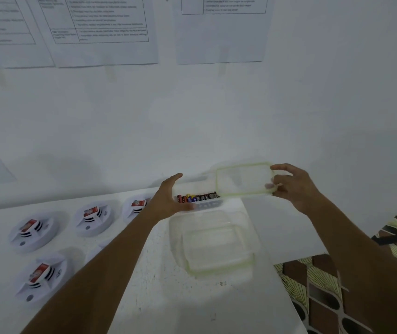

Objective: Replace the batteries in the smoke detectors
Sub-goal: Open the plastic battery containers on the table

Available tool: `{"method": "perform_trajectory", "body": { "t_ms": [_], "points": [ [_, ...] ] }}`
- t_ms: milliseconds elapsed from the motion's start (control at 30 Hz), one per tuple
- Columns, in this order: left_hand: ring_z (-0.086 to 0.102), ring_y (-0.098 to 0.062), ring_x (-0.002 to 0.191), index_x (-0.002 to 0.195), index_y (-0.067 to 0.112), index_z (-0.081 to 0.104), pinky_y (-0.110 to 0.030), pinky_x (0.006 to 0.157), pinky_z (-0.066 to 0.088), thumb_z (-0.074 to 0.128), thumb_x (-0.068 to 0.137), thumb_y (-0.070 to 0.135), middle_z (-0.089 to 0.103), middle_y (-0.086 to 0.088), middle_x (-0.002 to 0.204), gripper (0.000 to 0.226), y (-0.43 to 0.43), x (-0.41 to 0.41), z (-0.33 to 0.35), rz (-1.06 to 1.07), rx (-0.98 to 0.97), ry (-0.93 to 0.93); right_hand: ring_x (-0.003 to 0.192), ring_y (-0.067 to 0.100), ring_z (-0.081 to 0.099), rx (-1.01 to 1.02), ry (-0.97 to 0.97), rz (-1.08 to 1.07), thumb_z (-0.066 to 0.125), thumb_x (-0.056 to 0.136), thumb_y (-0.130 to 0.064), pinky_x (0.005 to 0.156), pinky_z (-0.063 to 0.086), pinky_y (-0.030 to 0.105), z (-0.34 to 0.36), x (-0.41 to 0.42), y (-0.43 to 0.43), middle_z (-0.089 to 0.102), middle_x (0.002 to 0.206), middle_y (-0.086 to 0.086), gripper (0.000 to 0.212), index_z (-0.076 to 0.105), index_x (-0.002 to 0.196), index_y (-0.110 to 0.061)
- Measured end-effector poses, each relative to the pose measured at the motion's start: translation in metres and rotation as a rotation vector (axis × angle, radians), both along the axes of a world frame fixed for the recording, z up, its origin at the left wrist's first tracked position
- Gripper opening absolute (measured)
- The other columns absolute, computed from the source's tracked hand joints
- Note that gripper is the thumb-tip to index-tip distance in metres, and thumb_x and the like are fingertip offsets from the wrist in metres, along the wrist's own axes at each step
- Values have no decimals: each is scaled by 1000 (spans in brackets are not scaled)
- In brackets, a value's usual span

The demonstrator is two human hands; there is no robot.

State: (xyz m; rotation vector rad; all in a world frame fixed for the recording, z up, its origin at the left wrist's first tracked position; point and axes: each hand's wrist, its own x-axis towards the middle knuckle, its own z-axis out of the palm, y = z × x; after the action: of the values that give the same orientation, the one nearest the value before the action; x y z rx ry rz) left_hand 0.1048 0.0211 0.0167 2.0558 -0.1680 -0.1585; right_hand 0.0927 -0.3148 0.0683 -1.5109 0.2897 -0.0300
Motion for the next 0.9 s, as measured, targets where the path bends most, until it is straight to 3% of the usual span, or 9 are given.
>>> {"method": "perform_trajectory", "body": {
  "t_ms": [167,333,433,533,667,800,900],
  "points": [
    [43,-20,126,138,28,43,-30,98,41,92,58,33,40,2,136,95,-2,9,-14,83,-56,-44,74,28,69,-78,-25,-74,58,80,14,61,56,32,7,-4,-24,58,94,20,35,66,104,-11],
    [50,-23,119,131,34,46,-41,95,52,96,40,46,42,4,133,104,19,14,-11,199,-138,-103,76,30,68,-107,25,-92,58,80,13,59,57,31,-5,-6,-26,58,92,20,37,66,106,-12],
    [50,-22,120,131,34,44,-37,93,53,95,46,37,41,4,135,100,28,16,1,234,-187,-135,77,32,66,-106,54,-37,61,79,13,60,57,33,-21,-2,-7,58,86,20,35,65,101,-14],
    [51,-22,121,131,38,43,-39,93,55,97,44,42,41,7,135,103,27,16,10,196,-208,-131,74,32,66,-58,64,50,62,81,15,57,58,33,-35,7,22,59,82,19,36,62,106,-11],
    [51,-22,120,134,40,40,-45,95,53,96,45,40,41,9,134,105,12,12,8,142,-183,-102,70,28,63,-80,95,136,56,87,12,70,59,41,-47,27,50,59,83,20,37,57,118,-9],
    [46,-21,123,141,34,35,-45,101,47,95,52,34,40,6,136,108,-10,12,1,102,-38,-116,77,22,61,-332,144,163,54,89,-4,67,50,30,-48,34,59,65,95,14,33,59,117,-21],
    [43,-17,125,146,27,29,-34,101,41,93,56,34,39,1,141,111,-23,12,-5,97,-9,-114,80,19,59,-427,127,135,55,92,-18,70,50,29,-46,29,57,66,99,8,22,64,110,-26]
  ]
}}
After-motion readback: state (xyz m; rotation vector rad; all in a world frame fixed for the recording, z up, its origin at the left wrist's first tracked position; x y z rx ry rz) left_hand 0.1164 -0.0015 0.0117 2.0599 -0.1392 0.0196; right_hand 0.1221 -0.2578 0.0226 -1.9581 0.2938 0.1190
